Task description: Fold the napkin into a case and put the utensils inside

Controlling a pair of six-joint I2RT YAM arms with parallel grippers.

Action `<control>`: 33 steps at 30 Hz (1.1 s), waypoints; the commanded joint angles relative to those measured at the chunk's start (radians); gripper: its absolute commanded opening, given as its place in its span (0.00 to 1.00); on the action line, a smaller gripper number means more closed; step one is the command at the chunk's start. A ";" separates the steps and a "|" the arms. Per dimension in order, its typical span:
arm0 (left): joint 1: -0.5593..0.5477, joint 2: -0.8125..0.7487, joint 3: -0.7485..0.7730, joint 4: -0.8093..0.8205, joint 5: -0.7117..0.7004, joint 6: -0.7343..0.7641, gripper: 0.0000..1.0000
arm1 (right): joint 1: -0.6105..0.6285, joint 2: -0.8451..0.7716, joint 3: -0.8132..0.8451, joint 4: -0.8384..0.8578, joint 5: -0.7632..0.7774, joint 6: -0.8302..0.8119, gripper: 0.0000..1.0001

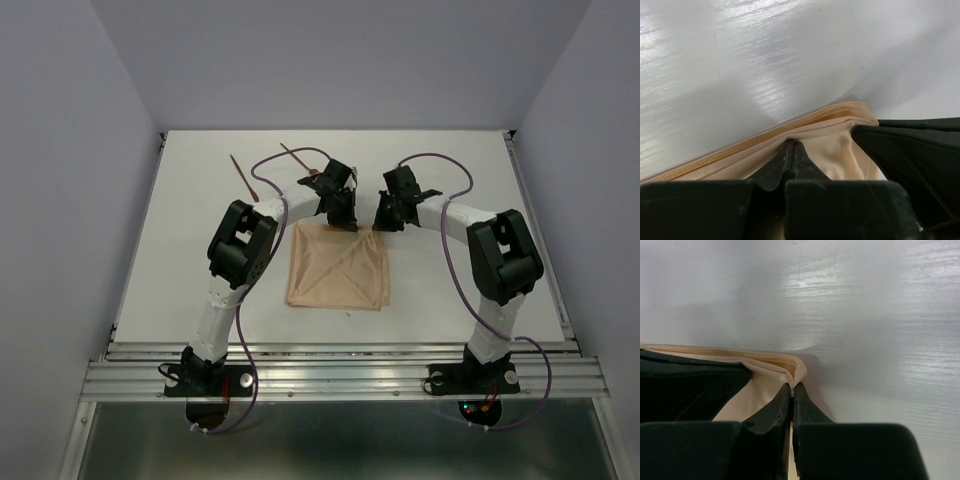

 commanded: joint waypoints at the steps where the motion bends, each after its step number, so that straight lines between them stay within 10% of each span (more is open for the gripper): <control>1: 0.009 -0.004 -0.041 -0.016 -0.031 0.008 0.00 | -0.005 -0.077 0.016 0.042 -0.025 0.019 0.01; 33: 0.034 -0.143 -0.130 -0.010 -0.054 -0.018 0.00 | 0.119 0.013 0.106 0.045 0.032 0.140 0.01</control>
